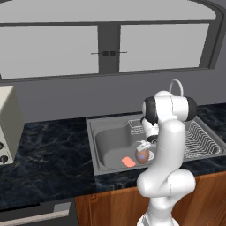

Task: Pick up the bar soap and soap dispenser from the sink, and place them back in the cabinet, and close the cabinet doors.

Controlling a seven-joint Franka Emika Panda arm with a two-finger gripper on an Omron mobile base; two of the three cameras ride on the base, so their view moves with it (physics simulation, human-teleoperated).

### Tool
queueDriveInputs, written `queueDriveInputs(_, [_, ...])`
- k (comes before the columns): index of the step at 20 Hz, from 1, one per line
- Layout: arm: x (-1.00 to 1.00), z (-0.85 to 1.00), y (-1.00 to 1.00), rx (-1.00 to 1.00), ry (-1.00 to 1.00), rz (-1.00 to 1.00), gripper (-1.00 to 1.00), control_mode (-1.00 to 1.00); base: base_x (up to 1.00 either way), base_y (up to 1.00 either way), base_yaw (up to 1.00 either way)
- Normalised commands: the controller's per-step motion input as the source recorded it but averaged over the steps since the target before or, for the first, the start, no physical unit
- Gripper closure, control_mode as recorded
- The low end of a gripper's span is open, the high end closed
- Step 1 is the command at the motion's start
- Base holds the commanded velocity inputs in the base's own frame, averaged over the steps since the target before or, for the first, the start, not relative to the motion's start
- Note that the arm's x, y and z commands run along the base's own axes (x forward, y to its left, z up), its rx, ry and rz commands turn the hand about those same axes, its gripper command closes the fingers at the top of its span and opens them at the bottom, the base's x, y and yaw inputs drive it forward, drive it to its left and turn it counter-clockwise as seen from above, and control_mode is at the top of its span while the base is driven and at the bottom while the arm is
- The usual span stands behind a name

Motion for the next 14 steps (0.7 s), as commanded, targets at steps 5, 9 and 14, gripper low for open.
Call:
queueDriveInputs(5, [0.00, 0.00, 0.05, 0.01, 0.00, 0.00, 1.00, -1.00, 0.00, 0.00, 0.00])
queueDriveInputs(9, [0.00, 0.03, -0.01, 0.00, 0.00, 0.00, 1.00, -1.00, 0.00, 0.00, 0.00])
queueDriveInputs(14, [-0.07, 0.22, -0.03, 0.00, -0.06, 0.00, 1.00, -1.00, 0.00, 0.00, 0.00])
